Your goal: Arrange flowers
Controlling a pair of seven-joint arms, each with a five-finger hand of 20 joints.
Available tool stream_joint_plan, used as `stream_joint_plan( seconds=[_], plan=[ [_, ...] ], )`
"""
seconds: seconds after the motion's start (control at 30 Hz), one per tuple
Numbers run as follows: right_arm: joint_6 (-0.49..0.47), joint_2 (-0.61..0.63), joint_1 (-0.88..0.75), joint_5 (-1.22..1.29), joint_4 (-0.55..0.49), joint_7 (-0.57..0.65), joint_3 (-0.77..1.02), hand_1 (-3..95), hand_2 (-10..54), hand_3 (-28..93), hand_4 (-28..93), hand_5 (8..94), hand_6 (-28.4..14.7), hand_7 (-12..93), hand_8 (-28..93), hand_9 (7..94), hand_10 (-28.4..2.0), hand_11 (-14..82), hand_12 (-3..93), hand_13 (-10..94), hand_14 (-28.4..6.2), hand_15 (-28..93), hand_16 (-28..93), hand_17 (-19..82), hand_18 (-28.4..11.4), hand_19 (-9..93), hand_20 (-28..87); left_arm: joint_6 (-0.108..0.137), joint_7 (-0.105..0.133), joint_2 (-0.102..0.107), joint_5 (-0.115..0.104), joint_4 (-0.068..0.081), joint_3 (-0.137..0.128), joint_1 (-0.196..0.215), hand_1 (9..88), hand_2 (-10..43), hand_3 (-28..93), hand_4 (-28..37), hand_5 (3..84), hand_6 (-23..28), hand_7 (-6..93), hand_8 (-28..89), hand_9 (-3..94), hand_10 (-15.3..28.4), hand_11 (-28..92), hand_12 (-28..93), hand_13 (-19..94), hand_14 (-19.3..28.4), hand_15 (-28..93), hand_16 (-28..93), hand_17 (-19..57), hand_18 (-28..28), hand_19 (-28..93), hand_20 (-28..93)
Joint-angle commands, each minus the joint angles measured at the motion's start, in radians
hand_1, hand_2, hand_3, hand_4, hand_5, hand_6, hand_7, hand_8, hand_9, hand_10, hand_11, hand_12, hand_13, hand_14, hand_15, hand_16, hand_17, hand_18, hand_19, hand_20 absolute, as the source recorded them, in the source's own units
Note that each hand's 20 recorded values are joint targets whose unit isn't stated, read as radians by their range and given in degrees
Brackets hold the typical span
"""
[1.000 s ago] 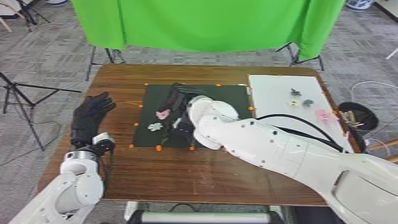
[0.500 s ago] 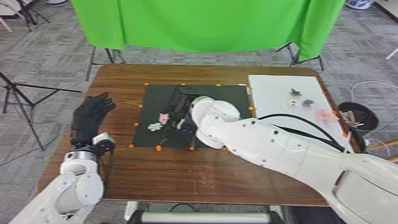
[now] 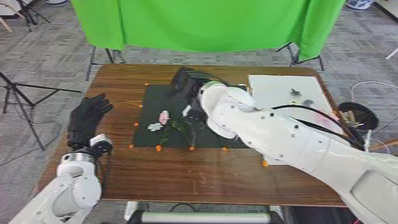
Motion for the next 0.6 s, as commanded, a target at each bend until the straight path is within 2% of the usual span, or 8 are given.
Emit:
stream_joint_plan(
  seconds=[0.03, 0.17, 0.27, 0.37, 0.43, 0.6],
  plan=[
    [-0.061, 0.326, -0.114, -0.211, -0.230, -0.035, 0.226, 31.9, -9.5, 65, -16, 49.6, -1.6, 12, -8, 55.5, -17.0, 7.3, 15.6, 84, -6.2, 59, 28, 56, -17.4, 93, 50, 0.009, -0.002, -0.011, 0.003, -0.021, -0.050, 0.071, 19.3, 2.0, 71, -28.3, 53.1, 2.0, 18.5, -8, 46.9, 13.3, 21, 14, 40, 16.7, 24, 1, 8.7, 10.2, 7, 16],
    [-0.101, 0.462, -0.294, -0.272, -0.321, -0.024, 0.417, 25.3, -9.5, 61, -16, 44.6, -3.3, 8, -6, 49.7, -18.8, 6.2, 15.7, 81, -8.3, 60, 28, 52, -19.1, 93, 48, 0.018, 0.011, -0.012, -0.008, -0.032, -0.075, 0.108, 19.3, 1.7, 72, -28.3, 53.1, 2.0, 18.6, -8, 46.8, 13.4, 21, 14, 40, 16.8, 24, 1, 8.7, 10.2, 7, 16],
    [-0.138, 0.530, -0.450, -0.320, -0.369, -0.009, 0.567, 22.0, -9.5, 59, -17, 42.2, -4.1, 6, -5, 46.1, -19.9, 5.4, 15.6, 79, -10.1, 60, 27, 50, -20.0, 93, 47, 0.018, 0.012, -0.021, -0.008, -0.036, -0.092, 0.128, 19.4, 1.5, 72, -28.3, 53.1, 1.9, 18.5, -8, 46.7, 13.2, 21, 14, 40, 16.7, 24, 1, 8.7, 10.2, 7, 16],
    [-0.147, 0.570, -0.607, -0.370, -0.399, 0.007, 0.710, 20.4, -9.5, 58, -17, 40.9, -4.4, 5, -5, 44.6, -20.4, 5.1, 15.5, 77, -10.9, 59, 27, 49, -20.7, 92, 46, 0.018, 0.016, -0.028, -0.010, -0.037, -0.095, 0.137, 19.5, 1.3, 72, -28.3, 53.0, 1.9, 18.7, -8, 46.8, 13.2, 21, 14, 40, 16.7, 24, 1, 8.7, 10.2, 7, 16],
    [-0.166, 0.545, -0.718, -0.412, -0.398, 0.007, 0.829, 19.6, -9.5, 58, -18, 40.7, -4.4, 5, -5, 44.1, -20.4, 5.0, 15.5, 77, -11.1, 59, 27, 49, -21.0, 92, 46, 0.022, 0.020, -0.031, -0.014, -0.042, -0.096, 0.146, 19.6, 1.1, 72, -28.3, 53.0, 1.8, 18.7, -8, 46.9, 13.3, 21, 14, 40, 16.7, 24, 1, 8.7, 10.2, 7, 16],
    [-0.159, 0.557, -0.843, -0.403, -0.357, 0.073, 0.971, 19.3, -9.5, 57, -18, 40.5, -4.3, 5, -4, 44.6, -19.7, 5.2, 15.5, 77, -11.2, 59, 26, 49, -21.1, 92, 46, 0.022, 0.022, -0.033, -0.015, -0.041, -0.090, 0.139, 19.6, 1.0, 72, -28.3, 53.0, 1.8, 18.7, -8, 46.6, 13.2, 21, 14, 40, 16.6, 24, 1, 8.7, 10.2, 7, 16]
  ],
)
